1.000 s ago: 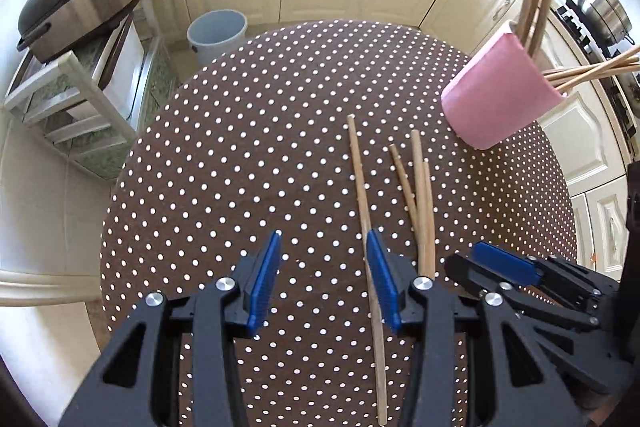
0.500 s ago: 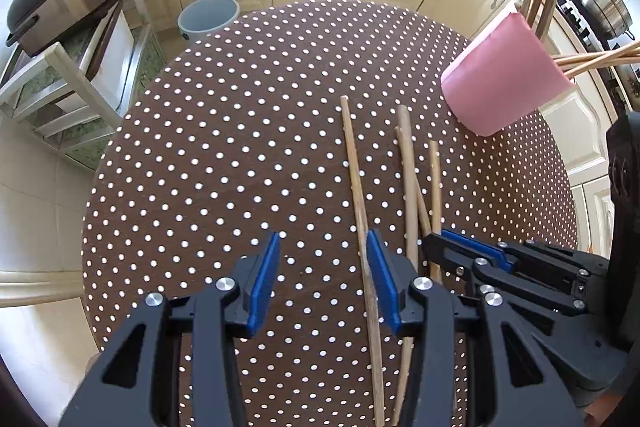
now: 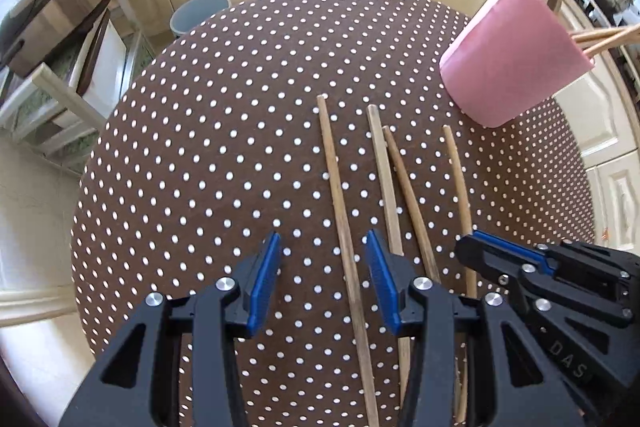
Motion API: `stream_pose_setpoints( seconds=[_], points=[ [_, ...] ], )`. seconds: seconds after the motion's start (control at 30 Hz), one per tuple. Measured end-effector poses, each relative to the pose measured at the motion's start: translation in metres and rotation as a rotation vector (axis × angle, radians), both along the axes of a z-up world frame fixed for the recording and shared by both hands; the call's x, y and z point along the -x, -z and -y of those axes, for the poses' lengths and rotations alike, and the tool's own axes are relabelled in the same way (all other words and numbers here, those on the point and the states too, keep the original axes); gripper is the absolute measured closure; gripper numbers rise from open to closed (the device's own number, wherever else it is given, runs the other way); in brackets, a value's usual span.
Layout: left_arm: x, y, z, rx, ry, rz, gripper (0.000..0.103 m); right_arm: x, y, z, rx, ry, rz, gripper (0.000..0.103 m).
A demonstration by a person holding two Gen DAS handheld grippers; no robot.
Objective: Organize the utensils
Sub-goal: 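Move both open grippers back down to the remaining chopsticks, then close the right gripper on a chopstick while the left gripper grasps another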
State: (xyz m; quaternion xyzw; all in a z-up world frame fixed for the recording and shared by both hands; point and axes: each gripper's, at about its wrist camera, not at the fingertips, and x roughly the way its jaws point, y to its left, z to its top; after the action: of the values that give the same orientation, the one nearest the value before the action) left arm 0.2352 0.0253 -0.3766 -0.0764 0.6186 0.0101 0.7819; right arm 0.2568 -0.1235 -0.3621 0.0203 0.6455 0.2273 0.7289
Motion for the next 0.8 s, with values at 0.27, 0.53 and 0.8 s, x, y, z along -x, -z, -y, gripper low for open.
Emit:
stream_pose_setpoints(
  seconds=[0.27, 0.53, 0.8],
  points=[
    [-0.02, 0.002, 0.012, -0.098, -0.004, -0.007, 0.093, -0.001, -0.003, 0.005, -0.017, -0.005, -0.013, 0.097],
    [-0.017, -0.002, -0.006, 0.037, -0.068, 0.016, 0.097, 0.0, -0.011, 0.01, -0.03, -0.015, -0.002, 0.097],
    [0.003, -0.048, -0.006, 0.136, -0.055, 0.209, 0.097, 0.012, -0.039, 0.021, -0.069, 0.002, 0.061, 0.097]
  ],
)
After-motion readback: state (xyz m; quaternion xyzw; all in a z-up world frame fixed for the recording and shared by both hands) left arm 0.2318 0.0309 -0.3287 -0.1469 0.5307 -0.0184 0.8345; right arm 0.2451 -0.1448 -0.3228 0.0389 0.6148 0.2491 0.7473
